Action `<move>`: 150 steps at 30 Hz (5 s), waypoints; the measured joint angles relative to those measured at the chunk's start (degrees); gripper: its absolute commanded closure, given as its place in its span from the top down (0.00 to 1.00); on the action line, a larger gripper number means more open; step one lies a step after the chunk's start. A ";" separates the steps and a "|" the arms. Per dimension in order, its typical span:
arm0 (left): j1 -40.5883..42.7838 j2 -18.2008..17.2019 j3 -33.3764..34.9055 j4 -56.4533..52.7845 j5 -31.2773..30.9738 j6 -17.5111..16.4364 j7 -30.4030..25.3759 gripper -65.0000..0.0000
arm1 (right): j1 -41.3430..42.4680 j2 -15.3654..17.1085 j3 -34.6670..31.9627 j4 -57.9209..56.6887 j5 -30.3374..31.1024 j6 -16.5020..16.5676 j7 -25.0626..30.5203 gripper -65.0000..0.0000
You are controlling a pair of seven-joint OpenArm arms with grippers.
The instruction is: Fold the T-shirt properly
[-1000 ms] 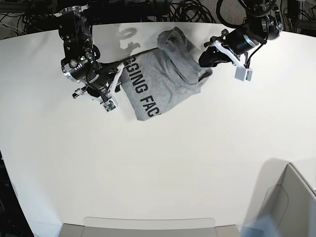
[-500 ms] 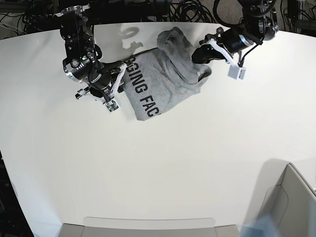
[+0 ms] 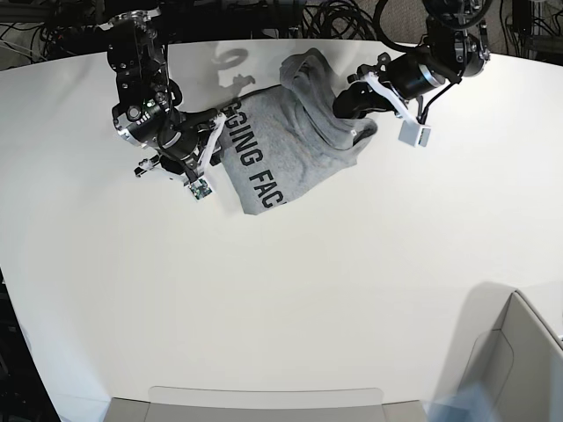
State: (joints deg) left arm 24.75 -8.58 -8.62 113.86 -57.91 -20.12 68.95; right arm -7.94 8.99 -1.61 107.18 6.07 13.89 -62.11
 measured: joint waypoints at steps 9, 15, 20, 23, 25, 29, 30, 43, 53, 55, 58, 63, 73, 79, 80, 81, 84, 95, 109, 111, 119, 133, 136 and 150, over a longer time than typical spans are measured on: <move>-2.86 0.07 2.01 -1.60 -0.02 0.00 -0.04 0.00 | 0.04 0.04 0.04 0.00 -0.02 0.00 0.00 0.22; -2.40 -0.17 -5.27 -5.20 0.85 0.42 1.29 0.00 | -0.02 0.04 0.15 0.00 -0.04 0.00 -0.02 0.22; -2.69 -0.17 -9.66 -5.20 0.55 0.39 1.29 0.00 | -0.02 0.04 0.15 0.00 -0.07 0.00 -0.02 0.22; -3.02 -0.15 -9.75 -5.20 0.57 0.42 1.51 0.00 | 0.00 0.00 0.15 0.00 0.00 0.00 -0.02 0.22; -4.13 -0.17 -9.44 -5.20 0.66 0.42 4.37 0.00 | 0.04 0.04 0.15 0.00 -0.02 0.00 -0.02 0.22; -6.08 -0.31 -9.14 -5.20 0.44 0.22 7.78 0.09 | 0.13 0.00 0.15 0.02 0.07 0.00 -0.02 0.22; -6.05 -0.37 -9.31 -5.18 0.39 0.22 7.41 0.14 | 0.24 0.02 0.15 0.07 0.02 0.00 0.00 0.22; -4.00 -0.15 -27.65 -1.18 -4.24 -0.20 8.13 0.08 | 5.07 0.00 0.31 -0.07 -0.07 0.02 -0.20 0.05; -6.16 -1.49 -0.76 1.46 -12.02 -0.46 10.05 0.00 | 4.57 0.04 10.47 -8.96 -0.48 -0.02 -0.37 0.00; -6.38 -3.37 4.22 1.46 -10.99 -0.44 8.79 0.00 | 4.28 0.17 10.25 -10.21 -0.20 -0.02 -0.33 0.00; -7.19 -5.07 13.57 1.16 -2.89 -0.28 9.22 0.00 | 3.96 2.80 6.56 -12.02 -0.02 -0.02 -0.22 0.00; -9.66 -4.74 24.65 -0.07 8.92 -0.26 8.24 0.00 | 4.50 3.74 -0.44 -12.76 -1.97 -0.70 0.44 0.00; -11.61 -5.29 26.56 -12.81 17.94 -0.46 6.97 0.00 | 5.84 4.68 -15.89 -12.33 -3.32 -1.53 2.36 0.00; -13.49 -4.33 18.34 -17.81 19.67 -1.01 2.62 0.02 | 6.34 4.81 -23.91 -11.76 -5.03 -2.27 3.06 0.00; -13.46 -4.24 15.21 -18.49 19.30 -1.05 2.10 0.02 | 6.34 4.79 -25.40 -11.67 -4.98 -2.32 3.28 0.00; -13.66 -4.20 12.07 -19.28 18.86 -1.16 1.86 0.02 | 6.34 4.76 -26.69 -11.50 -4.94 -2.34 3.56 0.00; -17.81 -4.79 3.69 -21.77 20.92 -0.72 1.60 0.02 | 6.56 4.15 -31.21 -11.30 -4.63 -2.36 3.98 0.00; -27.39 -5.51 -1.99 -19.93 23.19 0.02 -1.40 0.03 | 2.54 4.59 -36.85 -6.34 0.44 0.02 7.89 0.00; -16.63 -3.65 4.61 -4.39 23.87 -0.26 -1.44 0.02 | 6.32 -2.38 -11.26 -11.65 -0.26 -0.20 7.58 0.00; -16.35 -3.10 7.56 -5.70 25.40 -0.26 -1.46 0.02 | 7.69 -4.26 -11.50 -14.80 0.28 0.02 8.02 0.00; -19.96 -3.37 8.92 -17.55 34.18 -0.31 -2.01 0.02 | 14.23 -9.88 -16.83 -24.39 -0.07 -0.17 8.50 0.00; -20.74 -10.67 -5.16 -23.15 40.37 -0.31 -3.02 0.02 | 24.90 -17.35 -33.14 -49.09 8.26 -2.10 27.80 0.00; -21.86 -12.59 -5.14 -23.93 39.58 -0.81 -5.40 0.02 | 25.57 -17.42 -34.75 -49.29 13.57 -8.20 27.41 0.00; -22.14 -3.98 -7.06 -6.40 39.69 -0.44 -7.61 0.02 | 9.20 4.33 -25.00 -11.82 13.73 -27.45 26.12 0.00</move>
State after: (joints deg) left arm 2.61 -12.56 -15.68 107.46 -18.22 -20.56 61.34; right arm 1.26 13.32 -26.61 95.35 19.79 -13.56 -35.99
